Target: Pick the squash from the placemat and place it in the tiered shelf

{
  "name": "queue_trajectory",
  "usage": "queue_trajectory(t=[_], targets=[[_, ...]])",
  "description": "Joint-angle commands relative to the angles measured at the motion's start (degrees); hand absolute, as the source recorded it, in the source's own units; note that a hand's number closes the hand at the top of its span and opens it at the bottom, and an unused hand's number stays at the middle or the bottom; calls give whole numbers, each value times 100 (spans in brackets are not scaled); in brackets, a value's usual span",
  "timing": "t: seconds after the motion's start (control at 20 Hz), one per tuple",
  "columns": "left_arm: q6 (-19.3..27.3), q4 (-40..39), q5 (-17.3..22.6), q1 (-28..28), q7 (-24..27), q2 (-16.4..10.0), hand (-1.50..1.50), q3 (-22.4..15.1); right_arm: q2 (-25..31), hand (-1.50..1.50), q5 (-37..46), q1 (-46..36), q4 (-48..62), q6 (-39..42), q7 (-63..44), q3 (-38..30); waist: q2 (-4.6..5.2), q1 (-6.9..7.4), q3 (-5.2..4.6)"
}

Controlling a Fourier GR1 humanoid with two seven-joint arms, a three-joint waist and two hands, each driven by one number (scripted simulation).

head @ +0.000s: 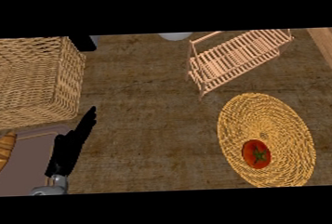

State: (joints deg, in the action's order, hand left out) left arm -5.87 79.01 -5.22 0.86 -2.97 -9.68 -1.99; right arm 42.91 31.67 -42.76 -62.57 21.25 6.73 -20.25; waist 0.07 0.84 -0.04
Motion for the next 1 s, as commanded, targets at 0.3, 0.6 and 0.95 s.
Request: queue_trajectory(t=[0.3, 0.6, 0.95], targets=[[-27, 28, -35, -32, 99, 111, 0, -44, -545, 150, 759, -1992, 2132, -1050, -265, 519, 53, 148, 3], [42, 91, -122, 254, -210, 142, 0, -54, -546, 150, 1195, -2728, 3261, -1290, 205, 757, 64, 168, 6], [-166, -146, -78, 329, -32, 142, 0, -98, -1132, 150, 1634, -3115, 4246, -1817, 347, 1025, 136, 329, 6]])
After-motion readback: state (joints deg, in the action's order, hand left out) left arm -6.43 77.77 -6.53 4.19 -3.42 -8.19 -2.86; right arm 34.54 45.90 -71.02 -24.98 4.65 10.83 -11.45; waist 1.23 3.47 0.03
